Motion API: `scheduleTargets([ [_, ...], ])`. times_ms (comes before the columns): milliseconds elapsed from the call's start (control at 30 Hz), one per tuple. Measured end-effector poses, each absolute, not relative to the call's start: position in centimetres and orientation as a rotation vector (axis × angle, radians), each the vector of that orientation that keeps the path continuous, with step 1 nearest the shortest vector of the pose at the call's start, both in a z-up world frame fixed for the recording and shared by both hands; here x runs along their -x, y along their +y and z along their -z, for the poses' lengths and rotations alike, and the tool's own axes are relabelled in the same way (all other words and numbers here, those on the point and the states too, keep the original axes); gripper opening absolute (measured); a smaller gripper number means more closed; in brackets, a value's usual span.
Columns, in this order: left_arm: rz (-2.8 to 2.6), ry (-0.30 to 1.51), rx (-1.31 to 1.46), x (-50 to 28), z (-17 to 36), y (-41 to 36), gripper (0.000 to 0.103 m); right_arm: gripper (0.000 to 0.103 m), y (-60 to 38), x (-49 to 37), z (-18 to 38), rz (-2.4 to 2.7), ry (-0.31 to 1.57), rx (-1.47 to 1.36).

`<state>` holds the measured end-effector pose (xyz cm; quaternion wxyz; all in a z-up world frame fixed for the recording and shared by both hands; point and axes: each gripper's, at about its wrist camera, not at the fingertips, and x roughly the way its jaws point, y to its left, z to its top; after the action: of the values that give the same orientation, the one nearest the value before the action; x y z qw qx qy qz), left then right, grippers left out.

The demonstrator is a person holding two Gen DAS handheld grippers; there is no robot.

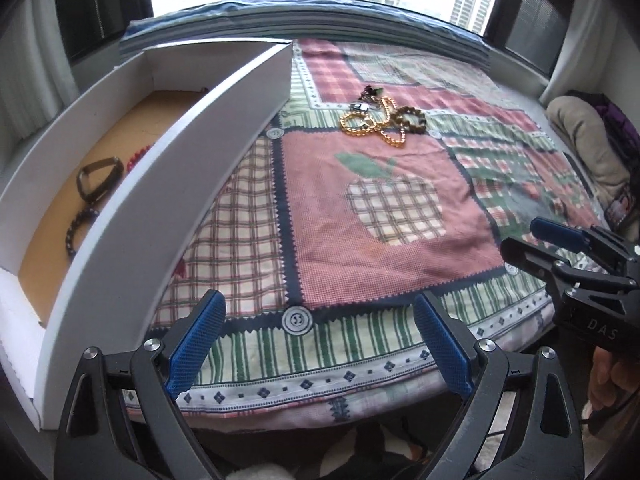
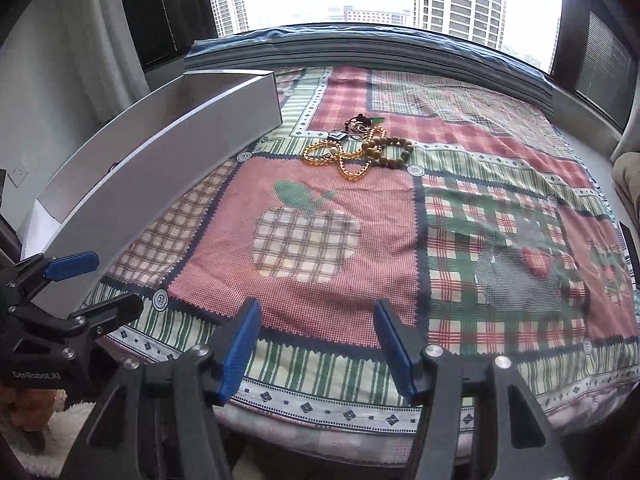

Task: Organize jewelry
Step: 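Return both grippers over the remaining jewelry on the quilt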

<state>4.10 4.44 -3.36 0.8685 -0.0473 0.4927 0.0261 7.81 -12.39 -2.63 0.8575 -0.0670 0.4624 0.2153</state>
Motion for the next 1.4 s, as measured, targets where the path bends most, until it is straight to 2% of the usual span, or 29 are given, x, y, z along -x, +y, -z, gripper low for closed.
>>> scheduleTargets([
  [867, -0.099, 1.121, 0.078, -6.2, 7.0, 4.6, 0.095, 0.06, -11.5, -9.8, 5.6, -0.484, 1.065, 0.113],
  [1400, -0.068, 1.159, 0.084, -10.2, 7.9, 4.5, 0.095, 0.06, -13.7, -13.3, 7.0, -0.458, 1.127, 0.031],
])
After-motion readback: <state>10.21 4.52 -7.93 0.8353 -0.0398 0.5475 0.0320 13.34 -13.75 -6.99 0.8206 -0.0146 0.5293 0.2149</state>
